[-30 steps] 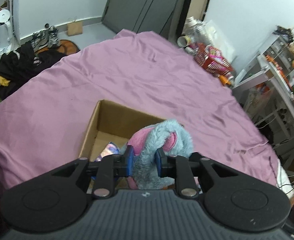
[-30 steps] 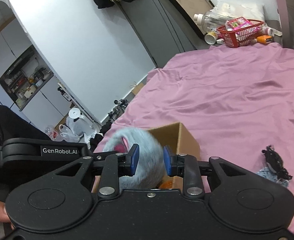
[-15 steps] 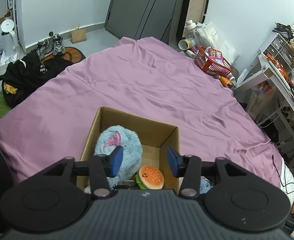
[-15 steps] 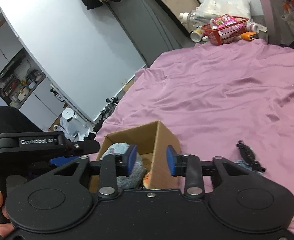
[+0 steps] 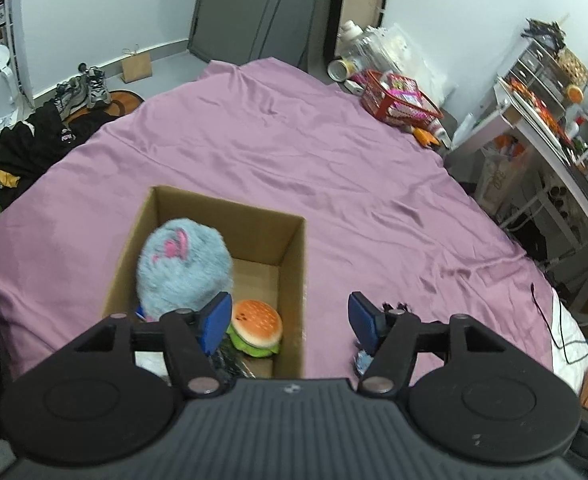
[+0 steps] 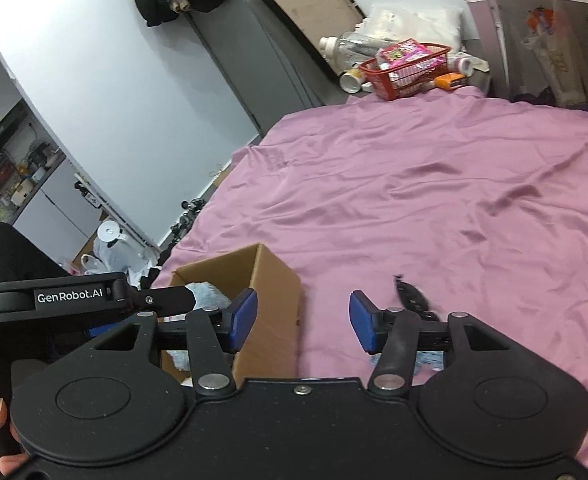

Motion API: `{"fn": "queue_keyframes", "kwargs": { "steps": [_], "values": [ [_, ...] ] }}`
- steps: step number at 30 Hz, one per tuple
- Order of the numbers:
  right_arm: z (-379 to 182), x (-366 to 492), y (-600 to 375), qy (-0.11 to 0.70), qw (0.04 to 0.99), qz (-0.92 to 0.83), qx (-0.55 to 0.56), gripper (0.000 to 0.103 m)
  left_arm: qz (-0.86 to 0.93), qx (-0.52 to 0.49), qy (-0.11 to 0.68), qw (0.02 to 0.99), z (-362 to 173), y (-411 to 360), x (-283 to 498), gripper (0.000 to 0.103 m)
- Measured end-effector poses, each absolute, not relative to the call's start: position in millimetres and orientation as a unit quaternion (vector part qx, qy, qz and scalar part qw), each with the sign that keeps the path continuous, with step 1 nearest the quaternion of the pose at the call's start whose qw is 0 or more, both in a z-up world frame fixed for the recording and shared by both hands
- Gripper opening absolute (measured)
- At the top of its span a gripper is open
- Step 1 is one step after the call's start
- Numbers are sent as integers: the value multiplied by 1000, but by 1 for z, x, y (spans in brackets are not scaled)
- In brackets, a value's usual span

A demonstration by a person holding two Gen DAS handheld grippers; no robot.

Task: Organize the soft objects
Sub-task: 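Move both tools back to the blue patterned cloth and black plush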

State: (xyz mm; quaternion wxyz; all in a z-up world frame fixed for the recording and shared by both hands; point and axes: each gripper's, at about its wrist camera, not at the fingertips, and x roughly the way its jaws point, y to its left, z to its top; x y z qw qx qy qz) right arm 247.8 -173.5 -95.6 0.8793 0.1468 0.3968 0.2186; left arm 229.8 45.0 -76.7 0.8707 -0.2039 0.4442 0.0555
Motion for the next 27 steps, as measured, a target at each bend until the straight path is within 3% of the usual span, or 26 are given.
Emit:
{"fn": "queue_keyframes", "kwargs": {
  "steps": [5,13,22,27],
  "values": [
    [-89,243,-191,395,882,212,144,59,47,-199,445,872,-73,25,230,63],
    [-86,243,-227,389,886,191,166,59,39,-189,448,873,-70,-7,230,63],
    [-91,245,-267,392,883,169,197,63,32,-184,453,872,-69,-41,233,75],
    [-96,250,-280,394,882,163,203,74,34,-186,461,867,-76,-54,238,76]
  ]
}}
